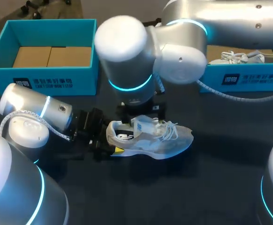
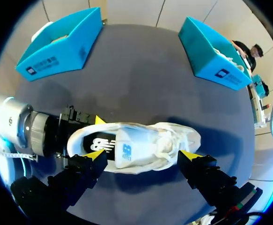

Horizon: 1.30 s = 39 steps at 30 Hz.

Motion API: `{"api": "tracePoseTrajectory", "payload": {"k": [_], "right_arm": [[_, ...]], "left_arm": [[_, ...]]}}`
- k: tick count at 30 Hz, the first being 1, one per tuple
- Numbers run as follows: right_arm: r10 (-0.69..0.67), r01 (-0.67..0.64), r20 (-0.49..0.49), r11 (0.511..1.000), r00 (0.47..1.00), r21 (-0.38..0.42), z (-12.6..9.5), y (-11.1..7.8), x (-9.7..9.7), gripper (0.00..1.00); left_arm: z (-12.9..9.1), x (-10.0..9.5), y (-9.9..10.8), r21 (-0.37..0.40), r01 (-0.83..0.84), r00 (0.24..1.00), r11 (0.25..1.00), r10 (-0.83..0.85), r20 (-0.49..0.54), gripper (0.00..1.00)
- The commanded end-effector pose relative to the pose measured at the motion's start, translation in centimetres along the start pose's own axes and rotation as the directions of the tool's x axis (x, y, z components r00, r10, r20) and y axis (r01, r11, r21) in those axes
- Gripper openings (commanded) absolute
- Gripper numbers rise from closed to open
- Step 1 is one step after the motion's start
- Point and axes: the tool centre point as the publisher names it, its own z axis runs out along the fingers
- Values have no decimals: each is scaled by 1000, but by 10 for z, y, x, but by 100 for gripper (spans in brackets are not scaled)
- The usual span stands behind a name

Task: Take the shoe out of the shoebox, open the shoe tongue, remove and reinsert the insole, then place the shoe into the shoebox

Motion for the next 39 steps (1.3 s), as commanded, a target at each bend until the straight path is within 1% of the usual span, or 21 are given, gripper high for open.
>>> {"api": "tracePoseTrajectory", "payload": {"k": [1,11,13,15,17,19,25,31,35,39], "right_arm": [[250,-248,76,968,965,-34,6,-8,22,100],[250,-248,76,968,965,-34,6,-8,22,100],[267,-266,74,964,961,-32,10,-7,26,100],[292,-290,123,957,949,-35,14,-6,28,100],[312,-310,111,950,944,-35,17,-5,29,100],[316,-315,133,949,940,-25,20,-4,30,100],[357,-359,146,933,923,-14,27,-7,29,100],[385,-391,172,920,907,5,41,-12,32,100],[401,-412,201,911,894,12,49,-15,29,100],[423,-434,231,901,876,-1,52,-17,23,100]], "left_arm": [[1,2,1,-4,0,1000,1000,0,1,0],[1,2,1,-4,0,1000,1000,0,1,0],[1,2,1,-4,0,1000,1000,0,1,0],[1,2,1,-4,0,1000,1000,0,1,0],[1,2,1,-4,0,1000,1000,0,1,0],[1,2,1,-4,0,1000,1000,0,1,0],[1,2,1,-4,0,1000,1000,0,1,0],[1,2,1,-4,0,1000,1000,0,1,0],[1,2,1,-4,0,1000,1000,0,1,0],[1,2,1,-4,0,1000,1000,0,1,0]]}}
